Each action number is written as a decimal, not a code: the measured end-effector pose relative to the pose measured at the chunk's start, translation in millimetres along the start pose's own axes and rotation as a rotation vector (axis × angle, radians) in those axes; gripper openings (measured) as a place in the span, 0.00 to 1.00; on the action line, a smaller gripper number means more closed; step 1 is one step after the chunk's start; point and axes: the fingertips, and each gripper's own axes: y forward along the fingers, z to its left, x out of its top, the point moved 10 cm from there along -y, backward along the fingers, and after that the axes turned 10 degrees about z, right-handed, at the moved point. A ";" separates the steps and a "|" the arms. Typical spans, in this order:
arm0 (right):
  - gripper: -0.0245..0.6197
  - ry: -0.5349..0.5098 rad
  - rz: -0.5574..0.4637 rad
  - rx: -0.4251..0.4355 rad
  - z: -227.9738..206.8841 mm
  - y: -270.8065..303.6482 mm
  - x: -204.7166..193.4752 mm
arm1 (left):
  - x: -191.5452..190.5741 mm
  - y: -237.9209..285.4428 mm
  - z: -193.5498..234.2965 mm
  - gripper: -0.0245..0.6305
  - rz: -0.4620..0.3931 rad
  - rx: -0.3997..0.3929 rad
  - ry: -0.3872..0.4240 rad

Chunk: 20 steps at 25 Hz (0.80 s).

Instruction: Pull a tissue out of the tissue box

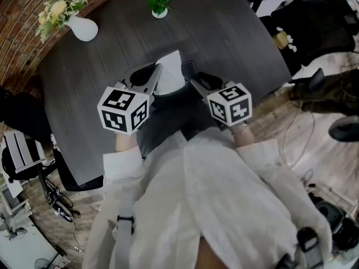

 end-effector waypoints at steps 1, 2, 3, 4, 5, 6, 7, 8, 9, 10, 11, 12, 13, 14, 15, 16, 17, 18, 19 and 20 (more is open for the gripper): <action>0.22 -0.001 0.001 -0.001 0.0 0.1 -0.3 | 0.5 -0.1 -0.5 0.05 -0.003 -0.002 0.002; 0.22 -0.002 0.002 -0.002 -0.1 0.2 -0.6 | 1.2 -0.3 -1.0 0.05 -0.006 -0.002 0.005; 0.22 -0.002 0.002 -0.002 -0.1 0.2 -0.7 | 1.9 -0.3 -1.6 0.05 -0.007 -0.003 0.009; 0.22 -0.001 0.003 -0.001 -0.1 0.1 -0.7 | 2.4 -0.2 -1.9 0.05 -0.008 -0.003 0.011; 0.22 0.000 0.003 -0.001 -0.1 0.0 -0.7 | 2.6 0.1 -2.0 0.05 -0.007 -0.004 0.011; 0.22 0.000 0.003 -0.001 0.0 0.1 -0.6 | 2.7 0.1 -1.7 0.05 -0.008 -0.004 0.009; 0.22 0.000 0.003 -0.001 0.2 0.2 -0.4 | 2.7 -0.1 -1.2 0.05 -0.009 -0.005 0.007; 0.22 0.000 0.002 0.000 0.5 0.5 0.0 | 2.9 -0.4 -0.5 0.05 -0.010 -0.004 0.005; 0.22 -0.001 0.002 0.001 0.6 0.7 0.5 | 3.1 -0.7 0.2 0.05 -0.012 -0.003 0.002; 0.22 -0.001 0.002 0.002 0.6 0.9 0.8 | 3.3 -0.8 0.8 0.05 -0.013 -0.001 -0.001; 0.22 -0.001 0.002 0.002 0.5 1.0 0.9 | 3.3 -0.7 1.2 0.05 -0.013 0.000 -0.004; 0.22 -0.001 0.002 0.003 0.4 1.0 0.8 | 3.4 -0.6 1.4 0.05 -0.014 0.000 -0.006; 0.22 -0.001 0.002 0.003 0.4 1.1 0.5 | 3.5 -0.4 1.4 0.05 -0.014 0.001 -0.006; 0.22 -0.001 0.002 0.003 0.2 1.3 0.3 | 3.8 -0.1 1.4 0.05 -0.014 0.001 -0.005; 0.22 -0.001 0.002 0.004 0.1 1.5 0.2 | 4.3 0.2 1.5 0.05 -0.014 0.001 -0.003; 0.22 0.000 0.001 0.004 0.0 1.6 0.3 | 4.9 0.4 1.7 0.05 -0.014 0.001 -0.002; 0.22 0.000 0.000 0.005 0.0 1.7 0.4 | 5.4 0.6 2.0 0.05 -0.014 0.002 0.000; 0.22 0.001 -0.001 0.006 0.0 1.8 0.4 | 5.9 0.7 2.3 0.05 -0.015 0.002 0.000; 0.22 0.001 -0.002 0.006 -0.1 1.7 0.4 | 6.3 0.9 2.6 0.05 -0.015 0.001 0.001; 0.22 0.002 -0.002 0.006 -0.2 1.5 0.3 | 6.8 1.2 2.6 0.05 -0.015 0.001 0.001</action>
